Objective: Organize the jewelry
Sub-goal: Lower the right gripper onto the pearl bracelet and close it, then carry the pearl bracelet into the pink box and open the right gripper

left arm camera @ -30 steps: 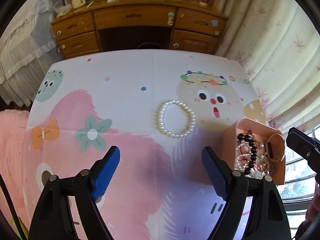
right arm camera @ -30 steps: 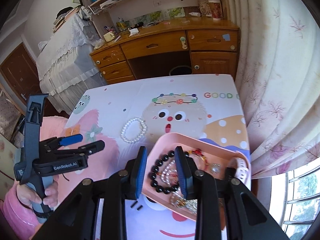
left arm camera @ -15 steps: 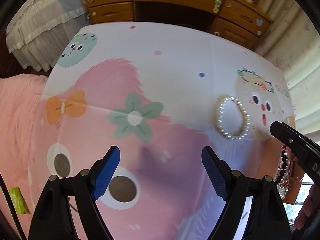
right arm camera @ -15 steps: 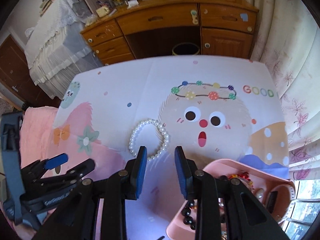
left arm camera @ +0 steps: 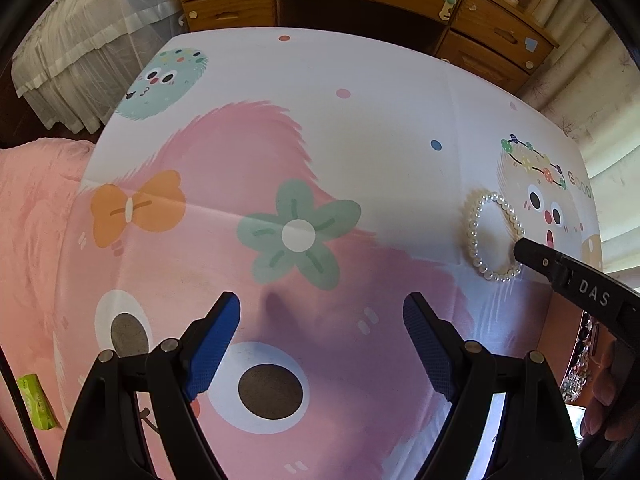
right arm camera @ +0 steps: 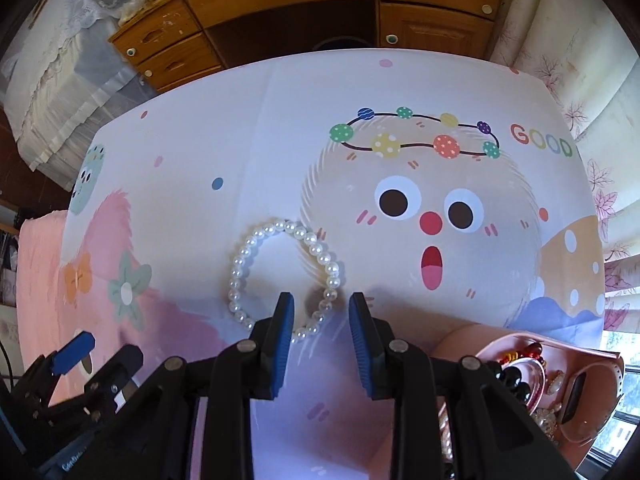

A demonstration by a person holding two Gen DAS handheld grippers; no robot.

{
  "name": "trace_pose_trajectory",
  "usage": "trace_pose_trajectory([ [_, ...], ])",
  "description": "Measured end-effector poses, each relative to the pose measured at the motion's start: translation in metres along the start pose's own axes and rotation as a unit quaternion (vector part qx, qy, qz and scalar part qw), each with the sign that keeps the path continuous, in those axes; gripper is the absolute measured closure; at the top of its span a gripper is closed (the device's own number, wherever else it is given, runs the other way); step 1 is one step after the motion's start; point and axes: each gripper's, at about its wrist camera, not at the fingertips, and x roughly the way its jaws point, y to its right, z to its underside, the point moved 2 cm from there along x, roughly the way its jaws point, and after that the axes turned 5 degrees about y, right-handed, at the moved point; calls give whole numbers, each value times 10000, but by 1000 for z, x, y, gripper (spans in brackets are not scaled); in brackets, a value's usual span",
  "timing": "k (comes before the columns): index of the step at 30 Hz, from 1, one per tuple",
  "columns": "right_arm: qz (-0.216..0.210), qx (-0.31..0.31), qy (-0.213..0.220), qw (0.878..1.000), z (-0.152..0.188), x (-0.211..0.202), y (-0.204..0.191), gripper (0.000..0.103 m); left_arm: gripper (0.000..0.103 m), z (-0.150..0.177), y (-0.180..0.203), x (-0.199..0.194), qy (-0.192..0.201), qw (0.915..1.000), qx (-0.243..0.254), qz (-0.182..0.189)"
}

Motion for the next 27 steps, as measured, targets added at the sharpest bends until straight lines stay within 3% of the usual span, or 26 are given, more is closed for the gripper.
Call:
trace_pose_trajectory([
  [5, 116, 123, -58, 9998, -4, 6, 0, 76, 21, -1, 1, 1, 55, 9999, 109, -107],
  [7, 137, 159, -66, 9998, -5, 8, 0, 84, 21, -1, 2, 1, 47, 9999, 131, -80],
  [13, 241, 155, -105, 9995, -9, 11, -1, 95, 21, -1, 0, 1, 21, 9999, 114, 3],
  [27, -37, 130, 107, 9999, -7, -9, 3, 96, 21, 1, -6, -18, 218, 9997, 77, -121],
])
